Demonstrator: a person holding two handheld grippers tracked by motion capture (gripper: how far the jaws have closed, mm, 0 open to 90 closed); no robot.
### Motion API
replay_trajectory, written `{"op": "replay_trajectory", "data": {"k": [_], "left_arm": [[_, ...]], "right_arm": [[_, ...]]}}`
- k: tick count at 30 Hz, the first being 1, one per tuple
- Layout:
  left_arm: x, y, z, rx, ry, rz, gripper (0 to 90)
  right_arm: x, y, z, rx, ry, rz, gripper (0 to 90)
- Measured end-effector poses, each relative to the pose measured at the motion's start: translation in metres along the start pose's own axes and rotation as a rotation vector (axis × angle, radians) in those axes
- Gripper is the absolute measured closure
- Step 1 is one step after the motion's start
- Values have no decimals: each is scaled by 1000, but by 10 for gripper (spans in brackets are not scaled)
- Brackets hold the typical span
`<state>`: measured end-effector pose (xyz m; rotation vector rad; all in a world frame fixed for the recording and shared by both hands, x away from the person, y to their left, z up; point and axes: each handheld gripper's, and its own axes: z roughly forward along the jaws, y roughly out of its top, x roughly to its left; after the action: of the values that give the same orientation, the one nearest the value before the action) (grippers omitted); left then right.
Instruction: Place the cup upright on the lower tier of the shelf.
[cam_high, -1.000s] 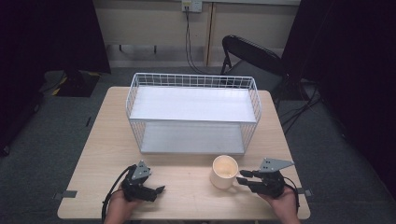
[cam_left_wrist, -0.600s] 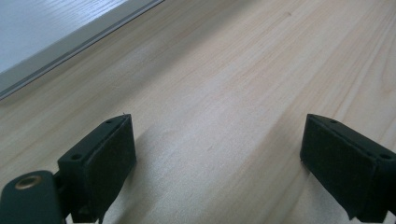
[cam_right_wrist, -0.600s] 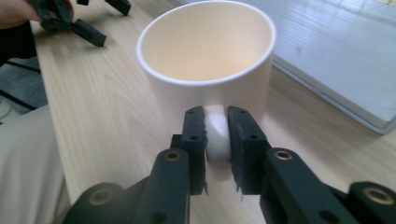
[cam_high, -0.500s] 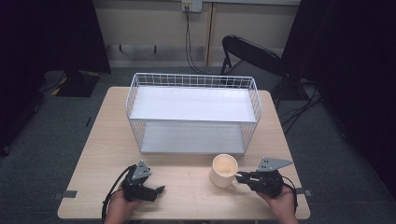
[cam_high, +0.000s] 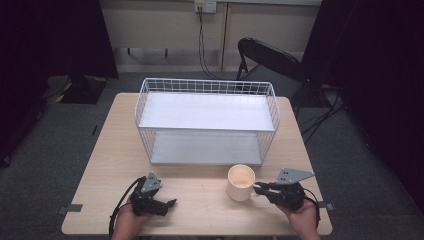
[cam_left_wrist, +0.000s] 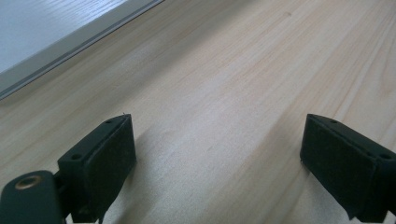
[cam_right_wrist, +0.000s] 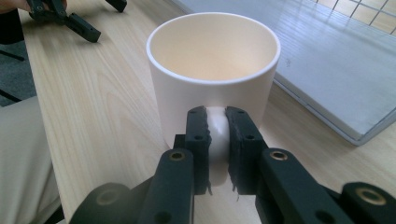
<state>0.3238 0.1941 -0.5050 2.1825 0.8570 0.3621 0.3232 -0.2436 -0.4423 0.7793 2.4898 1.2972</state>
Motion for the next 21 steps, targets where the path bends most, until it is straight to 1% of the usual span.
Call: {"op": "replay_trajectory", "data": {"k": [1, 6, 10, 11, 13, 15, 17, 18, 20, 21], "left_arm": [[0, 0, 0, 0, 0, 0, 99], [0, 0, 0, 0, 1, 2, 99], [0, 0, 0, 0, 1, 1, 99], [0, 0, 0, 0, 0, -1, 99], [0, 0, 0, 0, 0, -1, 99], [0, 0, 0, 0, 0, -1, 99], [0, 0, 0, 0, 0, -1, 99], [0, 0, 0, 0, 0, -1, 99], [0, 0, 0, 0, 0, 0, 99], [0, 0, 0, 0, 0, -1, 99]], "right_arm": [[0, 0, -1, 2, -5, -6, 804], [-1, 2, -5, -9, -17, -2, 804], [-2, 1, -5, -14, -19, 12, 803], [-3, 1, -5, -7, -8, 14, 802], [-4, -3, -4, 2, 0, 38, 800], [-5, -8, -2, 21, 1, 49, 796], [-5, -9, -2, 25, -1, 52, 795], [-5, -9, -2, 24, -10, 52, 793], [-6, -10, -2, 17, -9, 81, 784], [-6, -10, -1, 17, -12, 88, 779]]}}
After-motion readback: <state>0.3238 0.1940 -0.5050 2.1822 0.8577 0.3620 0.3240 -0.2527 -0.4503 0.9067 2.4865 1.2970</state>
